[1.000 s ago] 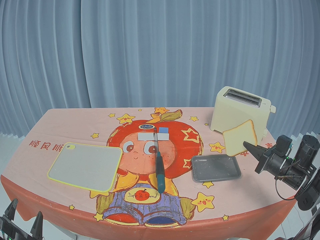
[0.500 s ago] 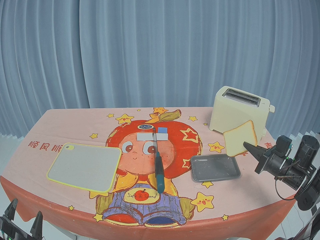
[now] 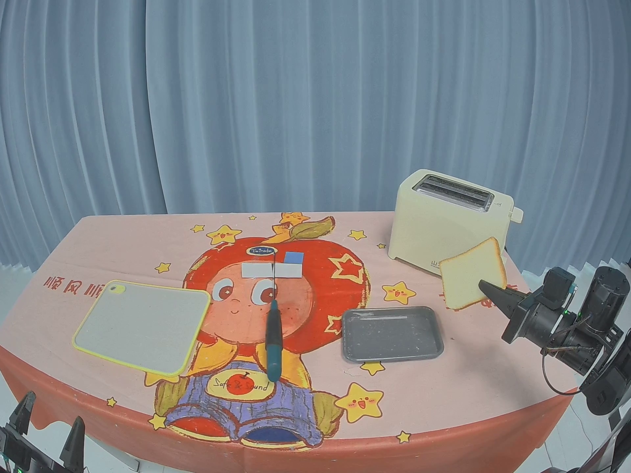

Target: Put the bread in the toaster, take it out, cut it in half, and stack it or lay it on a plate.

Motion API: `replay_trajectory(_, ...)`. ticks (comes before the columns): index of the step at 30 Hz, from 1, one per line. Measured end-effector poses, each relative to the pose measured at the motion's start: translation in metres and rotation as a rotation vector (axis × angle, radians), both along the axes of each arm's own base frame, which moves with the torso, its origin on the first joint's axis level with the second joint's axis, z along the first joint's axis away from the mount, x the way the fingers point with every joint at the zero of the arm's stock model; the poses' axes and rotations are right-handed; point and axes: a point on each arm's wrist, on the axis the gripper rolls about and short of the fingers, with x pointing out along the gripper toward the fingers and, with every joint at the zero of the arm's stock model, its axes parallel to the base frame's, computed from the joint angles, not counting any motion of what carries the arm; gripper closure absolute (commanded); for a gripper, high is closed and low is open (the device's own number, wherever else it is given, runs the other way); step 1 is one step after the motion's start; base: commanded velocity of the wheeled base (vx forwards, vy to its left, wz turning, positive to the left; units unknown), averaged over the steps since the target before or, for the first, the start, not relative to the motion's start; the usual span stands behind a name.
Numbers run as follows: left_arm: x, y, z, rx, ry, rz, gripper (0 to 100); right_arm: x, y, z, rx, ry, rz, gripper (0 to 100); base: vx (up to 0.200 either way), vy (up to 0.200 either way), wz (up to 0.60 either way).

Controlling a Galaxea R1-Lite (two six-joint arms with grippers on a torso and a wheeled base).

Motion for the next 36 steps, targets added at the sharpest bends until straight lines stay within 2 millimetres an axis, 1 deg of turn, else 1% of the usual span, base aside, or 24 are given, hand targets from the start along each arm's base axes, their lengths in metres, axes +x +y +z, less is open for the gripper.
replay_trajectory(5, 0.0, 0.0, 0.0, 0.0, 0.0, 0.0, 0, -0.0003, -0.0002, -0.0006, -0.001, 0.003, 0.0, 100, 0.0, 0.0, 0.0)
replay_trajectory(11, 0.0, 0.0, 0.0001, 0.001, -0.001, 0.0, 0, -0.0009, -0.0004, -0.0012, -0.002, 0.007, 0.0, 100, 0.0, -0.2, 0.0)
replay_trajectory(24, 0.0, 0.0, 0.0001, 0.004, -0.001, -0.001, 0, -0.0013, -0.0004, -0.0016, -0.001, 0.009, 0.003, 100, 0.0, 0.0, 0.0)
replay_trajectory(36, 0.0, 0.0, 0.0001, 0.004, -0.001, -0.001, 0, -0.0033, -0.001, -0.0067, -0.01, 0.036, 0.005, 100, 0.0, 0.0, 0.0)
